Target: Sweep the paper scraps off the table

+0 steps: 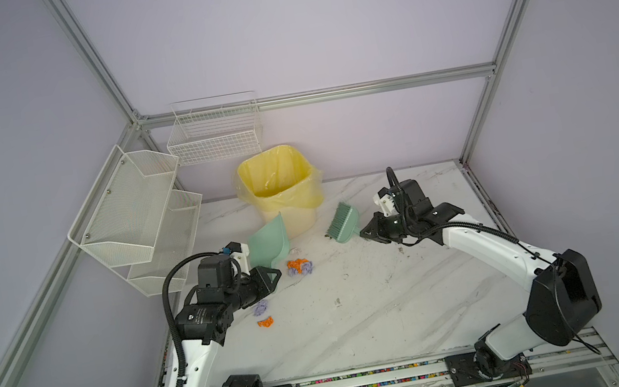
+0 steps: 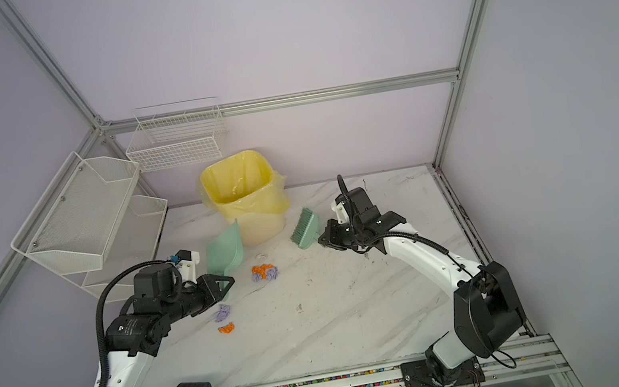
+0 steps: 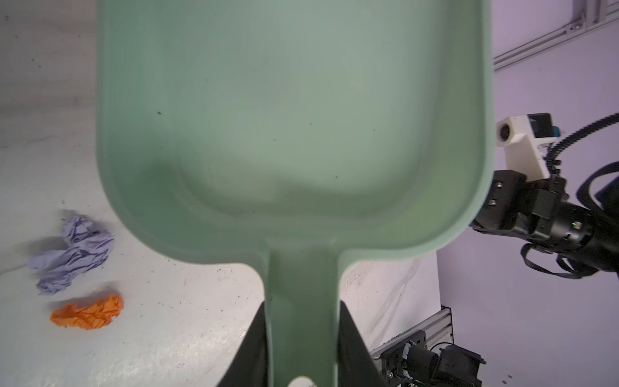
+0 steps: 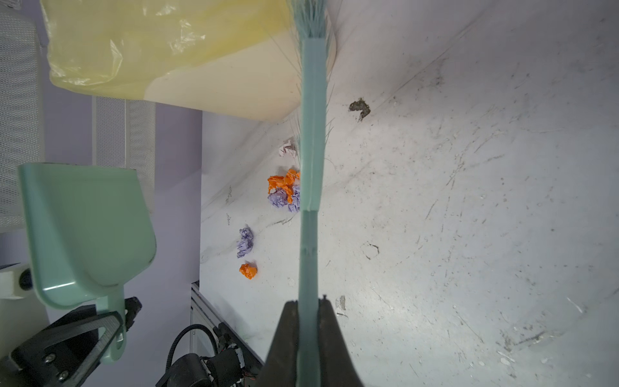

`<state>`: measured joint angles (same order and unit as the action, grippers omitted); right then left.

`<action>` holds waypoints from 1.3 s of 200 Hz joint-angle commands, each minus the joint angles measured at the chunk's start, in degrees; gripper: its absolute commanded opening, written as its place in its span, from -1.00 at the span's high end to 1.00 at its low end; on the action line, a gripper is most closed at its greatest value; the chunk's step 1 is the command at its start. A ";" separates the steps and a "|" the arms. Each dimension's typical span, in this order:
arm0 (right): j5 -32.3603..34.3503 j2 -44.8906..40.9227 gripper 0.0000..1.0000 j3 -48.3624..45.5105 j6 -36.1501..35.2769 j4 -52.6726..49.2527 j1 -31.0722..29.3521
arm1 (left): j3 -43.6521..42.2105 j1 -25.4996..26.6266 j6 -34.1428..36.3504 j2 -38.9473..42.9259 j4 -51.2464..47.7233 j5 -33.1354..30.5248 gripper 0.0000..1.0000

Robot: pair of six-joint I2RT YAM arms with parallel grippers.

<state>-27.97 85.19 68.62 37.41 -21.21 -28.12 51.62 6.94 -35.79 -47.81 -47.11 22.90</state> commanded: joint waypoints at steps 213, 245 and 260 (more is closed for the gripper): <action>9.15 5.91 1.00 -3.23 19.33 23.16 -20.69 | 0.88 -3.20 0.53 -12.33 -2.66 -14.87 0.60; 8.44 9.63 1.00 -2.55 20.59 25.25 -22.15 | 0.17 -3.42 1.64 -11.82 -2.33 -15.98 0.60; 7.72 11.14 1.00 -1.37 20.43 24.87 -22.14 | -0.65 -3.47 1.34 -11.56 -1.26 -16.78 0.60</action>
<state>-20.36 94.78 64.29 56.14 0.97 -49.98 51.62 4.08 -36.10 -60.95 -50.63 8.10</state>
